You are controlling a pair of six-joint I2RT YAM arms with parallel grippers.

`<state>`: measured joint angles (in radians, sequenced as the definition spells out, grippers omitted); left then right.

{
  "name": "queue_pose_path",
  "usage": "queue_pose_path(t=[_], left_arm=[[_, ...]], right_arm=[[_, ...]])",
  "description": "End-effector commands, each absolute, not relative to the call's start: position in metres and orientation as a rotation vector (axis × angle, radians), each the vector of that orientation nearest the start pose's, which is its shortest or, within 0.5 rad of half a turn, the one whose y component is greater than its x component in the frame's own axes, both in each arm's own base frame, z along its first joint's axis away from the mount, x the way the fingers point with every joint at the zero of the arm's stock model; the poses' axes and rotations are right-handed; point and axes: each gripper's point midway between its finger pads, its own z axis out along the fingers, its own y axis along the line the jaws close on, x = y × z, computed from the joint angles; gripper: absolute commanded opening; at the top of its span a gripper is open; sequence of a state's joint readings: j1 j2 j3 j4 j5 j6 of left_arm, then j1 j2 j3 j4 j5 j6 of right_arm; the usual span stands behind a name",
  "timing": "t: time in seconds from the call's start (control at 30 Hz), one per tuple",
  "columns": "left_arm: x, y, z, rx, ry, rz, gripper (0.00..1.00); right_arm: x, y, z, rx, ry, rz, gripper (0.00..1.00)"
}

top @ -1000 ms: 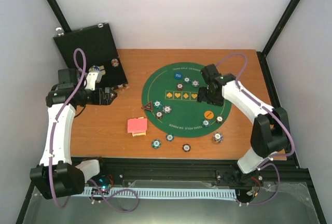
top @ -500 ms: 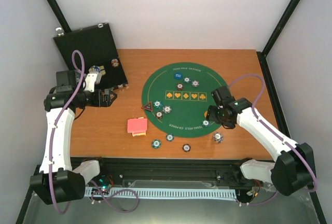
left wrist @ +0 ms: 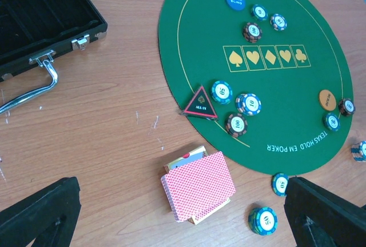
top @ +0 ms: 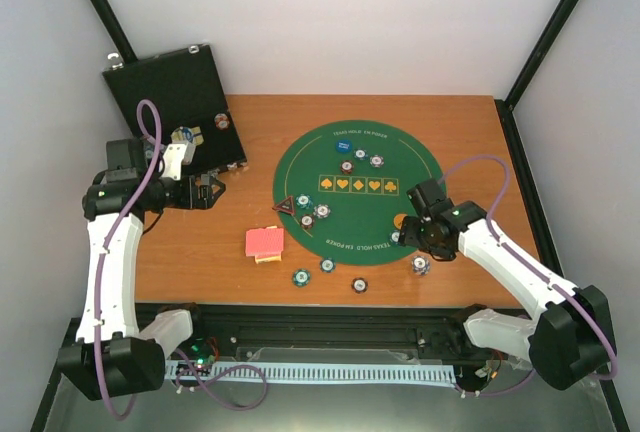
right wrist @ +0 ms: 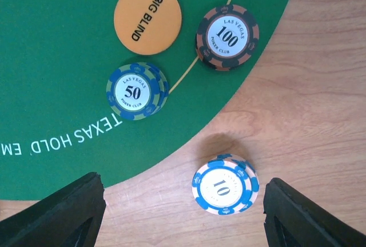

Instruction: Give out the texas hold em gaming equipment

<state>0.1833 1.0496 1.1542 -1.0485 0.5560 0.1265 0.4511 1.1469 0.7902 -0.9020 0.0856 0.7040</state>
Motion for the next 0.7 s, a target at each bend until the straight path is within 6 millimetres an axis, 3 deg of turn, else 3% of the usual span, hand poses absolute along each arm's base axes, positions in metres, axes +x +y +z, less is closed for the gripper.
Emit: queue_pose_path(t=[0.0,0.67], left_arm=[[0.265,-0.044,0.268,0.152,2.349,-0.557,1.00],[0.259,-0.045,0.265,0.162,2.350,-0.553,1.00]], right_arm=[[0.213,0.092,0.089,0.383,2.809,0.140,0.74],[0.192,0.096,0.067,0.378,2.845,0.111,0.75]])
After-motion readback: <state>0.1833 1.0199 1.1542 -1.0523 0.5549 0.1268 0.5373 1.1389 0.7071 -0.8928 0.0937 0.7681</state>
